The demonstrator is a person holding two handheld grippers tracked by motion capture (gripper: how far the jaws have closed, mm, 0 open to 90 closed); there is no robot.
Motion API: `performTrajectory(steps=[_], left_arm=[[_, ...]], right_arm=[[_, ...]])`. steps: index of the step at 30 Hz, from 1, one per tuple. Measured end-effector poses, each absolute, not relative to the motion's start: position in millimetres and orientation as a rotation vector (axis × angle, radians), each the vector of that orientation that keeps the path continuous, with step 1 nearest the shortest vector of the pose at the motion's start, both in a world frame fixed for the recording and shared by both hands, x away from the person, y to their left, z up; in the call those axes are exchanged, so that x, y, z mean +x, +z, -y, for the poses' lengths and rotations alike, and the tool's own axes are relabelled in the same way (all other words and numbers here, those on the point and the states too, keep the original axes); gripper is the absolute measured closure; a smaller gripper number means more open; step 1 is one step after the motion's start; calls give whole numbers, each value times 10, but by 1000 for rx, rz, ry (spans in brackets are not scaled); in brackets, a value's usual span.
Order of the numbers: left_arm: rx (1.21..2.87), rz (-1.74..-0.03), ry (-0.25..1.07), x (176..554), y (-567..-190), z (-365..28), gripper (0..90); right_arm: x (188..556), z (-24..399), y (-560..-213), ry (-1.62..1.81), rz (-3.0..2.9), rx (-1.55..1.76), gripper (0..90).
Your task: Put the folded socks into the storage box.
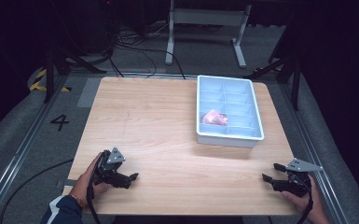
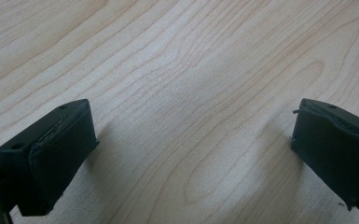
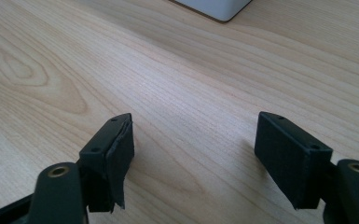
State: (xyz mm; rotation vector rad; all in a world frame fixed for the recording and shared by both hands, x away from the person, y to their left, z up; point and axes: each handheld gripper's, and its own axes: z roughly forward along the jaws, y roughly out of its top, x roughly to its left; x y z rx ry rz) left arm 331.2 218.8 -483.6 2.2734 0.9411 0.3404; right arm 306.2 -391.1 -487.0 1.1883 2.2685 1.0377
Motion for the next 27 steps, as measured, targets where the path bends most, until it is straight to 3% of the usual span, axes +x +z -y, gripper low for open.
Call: performTrajectory(steps=[27], left_arm=[[2276,-939,343,3313,-4834,-2189,0]], right_arm=[[3064,3913,-4870,1035,-2264,1195,287]])
